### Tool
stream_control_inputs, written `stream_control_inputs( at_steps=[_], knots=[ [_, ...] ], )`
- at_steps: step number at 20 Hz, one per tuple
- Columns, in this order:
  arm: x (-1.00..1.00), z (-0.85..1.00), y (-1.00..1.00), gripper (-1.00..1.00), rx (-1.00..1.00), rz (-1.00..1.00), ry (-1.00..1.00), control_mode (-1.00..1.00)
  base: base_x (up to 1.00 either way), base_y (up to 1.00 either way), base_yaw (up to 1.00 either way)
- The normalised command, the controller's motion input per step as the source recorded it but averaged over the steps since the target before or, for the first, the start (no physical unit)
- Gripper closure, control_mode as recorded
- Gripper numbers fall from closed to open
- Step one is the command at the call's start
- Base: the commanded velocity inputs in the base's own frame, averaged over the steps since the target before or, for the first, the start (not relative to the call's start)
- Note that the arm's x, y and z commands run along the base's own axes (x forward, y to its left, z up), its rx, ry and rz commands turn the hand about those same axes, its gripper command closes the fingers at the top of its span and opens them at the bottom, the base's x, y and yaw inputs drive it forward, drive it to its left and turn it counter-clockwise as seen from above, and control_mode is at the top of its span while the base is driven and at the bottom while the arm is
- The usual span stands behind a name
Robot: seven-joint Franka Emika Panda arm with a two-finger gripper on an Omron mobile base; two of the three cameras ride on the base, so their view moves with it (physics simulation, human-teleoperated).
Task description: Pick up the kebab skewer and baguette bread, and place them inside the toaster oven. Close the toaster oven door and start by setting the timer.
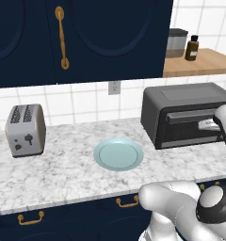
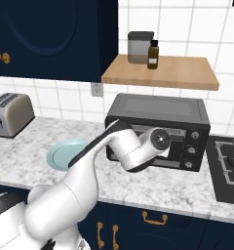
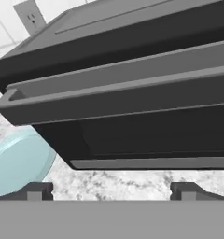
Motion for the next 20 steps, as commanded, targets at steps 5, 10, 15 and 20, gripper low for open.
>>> stream_control_inputs(
  at_steps=[5,10,15,20],
  knots=[
    [-0.28,0.00,-0.62,-1.00,-0.15,0.00,0.00,-1.00,0.00,0.00,0.00],
    [-0.33,0.00,-0.85,-1.00,-0.16,0.06,-0.05,-1.00,0.00,0.00,0.00],
    [-0.25,-0.02,-0.82,-1.00,-0.13,0.01,-0.10,-1.00,0.00,0.00,0.00],
    [-0.05,-0.01,-0.47,-1.00,-0.20,0.00,-0.21,-1.00,0.00,0.00,0.00]
  ],
)
